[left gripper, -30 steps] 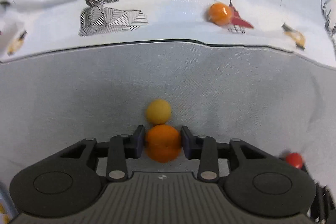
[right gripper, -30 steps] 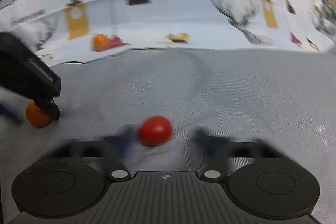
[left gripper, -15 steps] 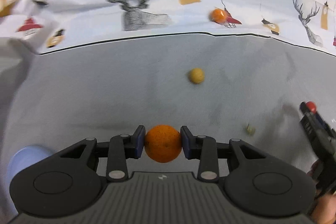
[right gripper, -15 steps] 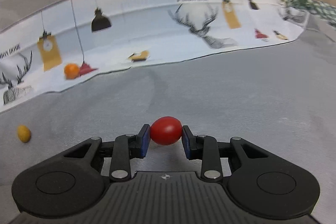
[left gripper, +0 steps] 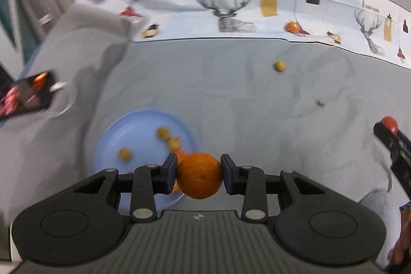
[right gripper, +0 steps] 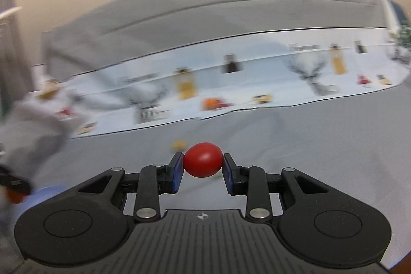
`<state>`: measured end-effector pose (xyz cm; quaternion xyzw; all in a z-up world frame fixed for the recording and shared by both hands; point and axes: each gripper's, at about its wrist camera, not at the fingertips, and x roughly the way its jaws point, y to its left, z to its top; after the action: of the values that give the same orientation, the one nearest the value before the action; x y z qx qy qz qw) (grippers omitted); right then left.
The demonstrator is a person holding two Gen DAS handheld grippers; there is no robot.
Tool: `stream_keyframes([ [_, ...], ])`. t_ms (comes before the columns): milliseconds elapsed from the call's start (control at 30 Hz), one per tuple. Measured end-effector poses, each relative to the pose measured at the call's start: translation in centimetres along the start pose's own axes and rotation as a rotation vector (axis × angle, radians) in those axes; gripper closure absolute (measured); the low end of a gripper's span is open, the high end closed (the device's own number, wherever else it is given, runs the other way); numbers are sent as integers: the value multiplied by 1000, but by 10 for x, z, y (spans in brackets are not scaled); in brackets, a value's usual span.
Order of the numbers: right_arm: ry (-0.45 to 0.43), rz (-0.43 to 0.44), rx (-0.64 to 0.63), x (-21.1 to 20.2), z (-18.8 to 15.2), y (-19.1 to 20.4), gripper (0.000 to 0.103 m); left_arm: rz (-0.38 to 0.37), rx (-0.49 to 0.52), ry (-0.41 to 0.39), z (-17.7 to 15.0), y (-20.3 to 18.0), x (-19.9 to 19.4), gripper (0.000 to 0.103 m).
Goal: Organize fruits
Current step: 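Carry the mandarin and red cherry tomato over the blue plate with both tools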
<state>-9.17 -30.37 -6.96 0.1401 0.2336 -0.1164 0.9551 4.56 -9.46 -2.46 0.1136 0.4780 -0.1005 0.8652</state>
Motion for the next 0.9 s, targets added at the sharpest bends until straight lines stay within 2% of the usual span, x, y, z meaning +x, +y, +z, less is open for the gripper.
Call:
stream_keyframes([
  [133, 75, 165, -23, -40, -10, 47, 69, 23, -33, -1, -35, 34, -28, 63],
  [300, 98, 264, -153, -79, -19, 99, 69, 63, -92, -34, -75, 71, -55, 63],
  [400, 81, 274, -235, -96, -23, 122, 69, 78, -128, -36, -97, 89, -64, 63],
  [533, 82, 274, -281, -108, -28, 140, 69, 82, -161, -33, -115, 106, -70, 63],
  [900, 64, 229, -313, -121, -29, 151, 69, 73, -183, -98, -127, 119, -88, 63],
])
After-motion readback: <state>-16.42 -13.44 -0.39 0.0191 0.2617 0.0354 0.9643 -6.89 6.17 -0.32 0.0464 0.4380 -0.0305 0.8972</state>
